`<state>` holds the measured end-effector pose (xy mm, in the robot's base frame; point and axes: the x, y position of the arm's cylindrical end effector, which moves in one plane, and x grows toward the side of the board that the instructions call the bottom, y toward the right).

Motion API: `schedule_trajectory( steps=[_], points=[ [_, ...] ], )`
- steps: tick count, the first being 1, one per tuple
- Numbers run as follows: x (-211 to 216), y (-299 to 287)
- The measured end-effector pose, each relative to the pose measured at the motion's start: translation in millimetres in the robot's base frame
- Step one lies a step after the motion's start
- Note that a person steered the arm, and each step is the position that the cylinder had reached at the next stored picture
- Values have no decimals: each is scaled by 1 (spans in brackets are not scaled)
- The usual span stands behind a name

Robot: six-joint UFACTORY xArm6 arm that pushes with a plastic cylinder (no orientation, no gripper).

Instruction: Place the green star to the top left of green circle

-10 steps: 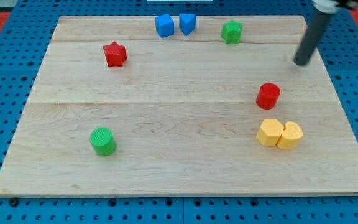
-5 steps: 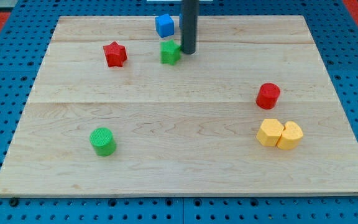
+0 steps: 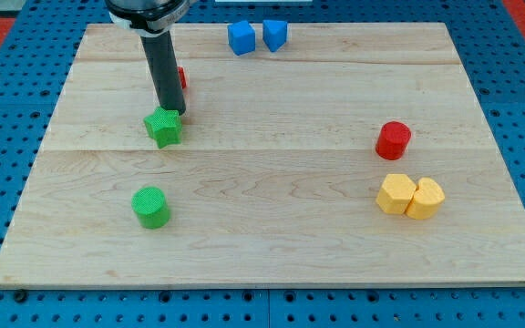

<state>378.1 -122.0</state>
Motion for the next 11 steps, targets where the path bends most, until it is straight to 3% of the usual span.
schedule_trajectory(
  steps=[1,2,3,4,5,7,8,9,10,11],
  points=[
    [44,-16],
    [47,-50],
    [66,20],
    [94,34],
    [104,2],
    [105,-73],
    [68,-81],
    [61,-113],
    [103,-112],
    [108,-100]
  ],
)
